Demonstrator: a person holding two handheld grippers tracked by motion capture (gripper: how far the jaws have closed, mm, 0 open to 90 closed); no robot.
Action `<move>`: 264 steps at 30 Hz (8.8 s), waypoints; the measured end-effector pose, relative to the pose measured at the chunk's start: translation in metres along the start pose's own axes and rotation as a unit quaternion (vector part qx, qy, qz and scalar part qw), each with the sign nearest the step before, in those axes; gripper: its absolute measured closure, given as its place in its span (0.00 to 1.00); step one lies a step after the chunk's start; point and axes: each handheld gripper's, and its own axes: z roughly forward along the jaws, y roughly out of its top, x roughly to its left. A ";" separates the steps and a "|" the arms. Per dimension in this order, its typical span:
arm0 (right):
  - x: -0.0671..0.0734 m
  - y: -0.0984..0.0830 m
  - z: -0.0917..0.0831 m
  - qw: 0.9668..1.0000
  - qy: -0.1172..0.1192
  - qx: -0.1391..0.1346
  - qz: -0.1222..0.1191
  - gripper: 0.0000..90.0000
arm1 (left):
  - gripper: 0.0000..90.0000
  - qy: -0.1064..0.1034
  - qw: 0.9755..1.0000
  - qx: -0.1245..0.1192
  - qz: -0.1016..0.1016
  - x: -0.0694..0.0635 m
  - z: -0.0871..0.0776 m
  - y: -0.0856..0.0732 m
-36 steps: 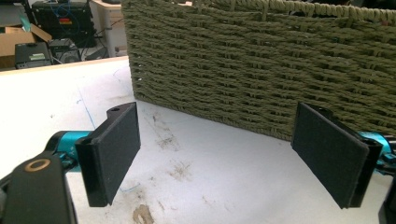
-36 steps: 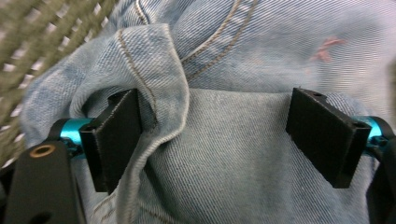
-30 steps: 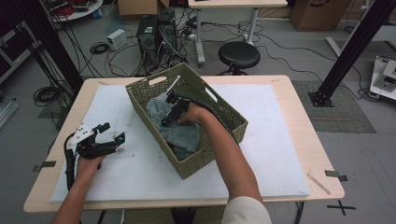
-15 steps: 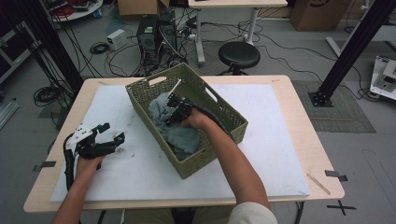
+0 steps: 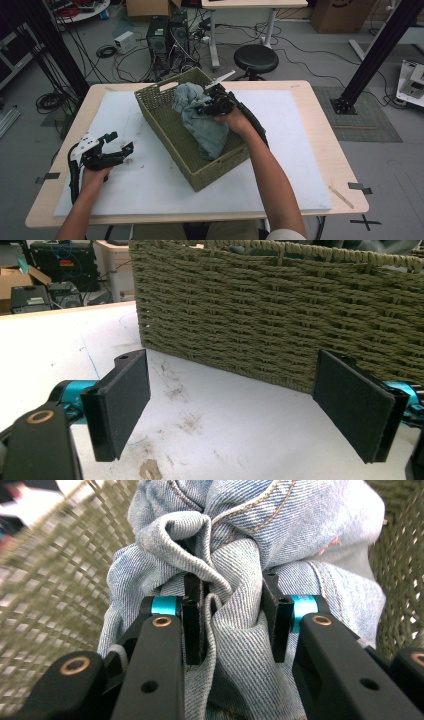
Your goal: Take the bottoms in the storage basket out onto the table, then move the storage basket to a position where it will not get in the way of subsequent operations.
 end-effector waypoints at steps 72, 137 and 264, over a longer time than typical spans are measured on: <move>-0.060 -0.154 -0.238 0.968 -0.062 -0.225 0.087 0.77 | 0.17 0.004 1.000 0.005 0.002 -0.001 0.001 0.000; 0.003 -0.233 -0.177 0.965 -0.182 -0.167 0.090 0.23 | 0.17 0.010 1.000 0.002 0.011 -0.004 0.000 0.000; 0.117 -0.129 -0.041 0.988 0.045 -0.112 -0.095 0.23 | 0.21 0.076 0.996 -0.023 -0.040 0.014 -0.034 0.019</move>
